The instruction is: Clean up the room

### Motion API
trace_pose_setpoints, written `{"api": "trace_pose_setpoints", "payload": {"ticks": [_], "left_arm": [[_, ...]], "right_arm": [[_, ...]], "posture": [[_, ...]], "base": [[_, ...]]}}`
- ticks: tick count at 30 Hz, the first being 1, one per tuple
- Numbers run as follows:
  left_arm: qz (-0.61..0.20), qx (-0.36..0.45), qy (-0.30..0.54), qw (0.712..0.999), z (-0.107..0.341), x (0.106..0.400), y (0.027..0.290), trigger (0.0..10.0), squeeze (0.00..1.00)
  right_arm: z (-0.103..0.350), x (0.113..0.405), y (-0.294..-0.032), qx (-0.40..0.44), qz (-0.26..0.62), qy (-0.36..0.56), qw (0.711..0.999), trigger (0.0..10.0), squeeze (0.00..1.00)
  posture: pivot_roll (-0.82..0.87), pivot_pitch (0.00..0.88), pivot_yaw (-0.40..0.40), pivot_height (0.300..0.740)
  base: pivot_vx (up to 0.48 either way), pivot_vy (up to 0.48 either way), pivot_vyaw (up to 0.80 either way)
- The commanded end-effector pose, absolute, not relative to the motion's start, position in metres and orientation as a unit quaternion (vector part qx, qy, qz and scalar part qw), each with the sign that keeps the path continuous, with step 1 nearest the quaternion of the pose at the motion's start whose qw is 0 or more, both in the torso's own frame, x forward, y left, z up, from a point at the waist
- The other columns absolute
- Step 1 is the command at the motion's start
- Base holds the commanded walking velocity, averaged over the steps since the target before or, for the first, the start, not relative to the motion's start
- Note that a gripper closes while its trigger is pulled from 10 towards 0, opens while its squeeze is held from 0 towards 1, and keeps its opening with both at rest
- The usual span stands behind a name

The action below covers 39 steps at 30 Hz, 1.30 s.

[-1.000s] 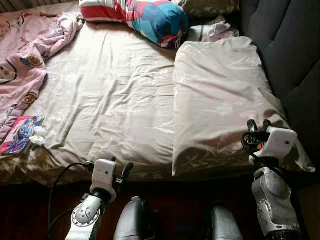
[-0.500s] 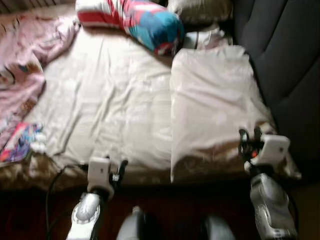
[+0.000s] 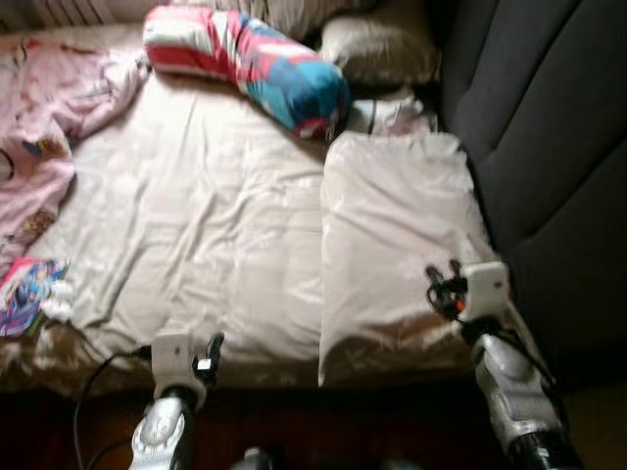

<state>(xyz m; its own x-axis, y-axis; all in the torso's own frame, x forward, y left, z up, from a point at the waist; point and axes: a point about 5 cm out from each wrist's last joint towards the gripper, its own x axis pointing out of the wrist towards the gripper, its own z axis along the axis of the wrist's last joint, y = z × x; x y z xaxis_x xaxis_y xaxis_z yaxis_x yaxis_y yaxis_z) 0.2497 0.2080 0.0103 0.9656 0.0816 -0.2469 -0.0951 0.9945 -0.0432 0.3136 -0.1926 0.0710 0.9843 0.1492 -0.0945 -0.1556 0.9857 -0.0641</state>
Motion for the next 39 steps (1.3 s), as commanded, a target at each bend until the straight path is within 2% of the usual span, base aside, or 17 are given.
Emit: {"api": "trace_pose_setpoints", "payload": {"ticks": [1, 4, 11, 19, 28, 33, 39], "left_arm": [[0.056, -0.029, 0.159, 0.985, -0.007, 0.240, 0.213, 10.0, 0.00], [0.051, -0.032, 0.176, 0.982, -0.013, 0.241, 0.211, 10.0, 0.00], [0.035, -0.048, 0.295, 0.954, -0.042, 0.233, 0.207, 10.0, 0.00], [0.043, -0.054, 0.347, 0.935, -0.056, 0.220, 0.205, 10.0, 0.00], [0.075, -0.060, 0.417, 0.904, -0.077, 0.186, 0.211, 10.0, 0.00], [0.085, -0.063, 0.438, 0.893, -0.083, 0.171, 0.218, 10.0, 0.00], [0.106, -0.067, 0.453, 0.883, -0.086, 0.152, 0.238, 10.0, 0.00]], "right_arm": [[0.046, 0.307, -0.196, -0.026, 0.076, 0.104, 0.991, 10.0, 0.00], [0.029, 0.301, -0.197, -0.012, 0.068, 0.148, 0.987, 10.0, 0.00], [-0.036, 0.253, -0.191, 0.035, 0.002, 0.310, 0.950, 10.0, 0.00], [-0.049, 0.236, -0.192, 0.031, -0.002, 0.346, 0.938, 10.0, 0.00], [-0.057, 0.224, -0.202, 0.002, 0.002, 0.378, 0.926, 10.0, 0.00], [-0.061, 0.218, -0.201, 0.002, -0.006, 0.387, 0.922, 10.0, 0.00], [-0.070, 0.205, -0.191, 0.007, 0.000, 0.407, 0.913, 10.0, 0.00]], "posture": [[-0.08, 0.107, 0.006, 0.740], [-0.08, 0.098, 0.009, 0.740], [-0.08, 0.051, 0.048, 0.740], [-0.08, 0.017, 0.047, 0.740], [-0.08, 0.000, 0.038, 0.740], [-0.07, 0.000, 0.039, 0.740], [-0.07, 0.000, 0.040, 0.740]], "base": [[0.000, 0.000, 0.00], [0.000, 0.000, 0.00], [0.000, 0.000, 0.00], [0.000, 0.000, 0.00], [0.000, 0.000, 0.00], [0.000, 0.100, 0.00], [0.000, 0.382, 0.00]]}}
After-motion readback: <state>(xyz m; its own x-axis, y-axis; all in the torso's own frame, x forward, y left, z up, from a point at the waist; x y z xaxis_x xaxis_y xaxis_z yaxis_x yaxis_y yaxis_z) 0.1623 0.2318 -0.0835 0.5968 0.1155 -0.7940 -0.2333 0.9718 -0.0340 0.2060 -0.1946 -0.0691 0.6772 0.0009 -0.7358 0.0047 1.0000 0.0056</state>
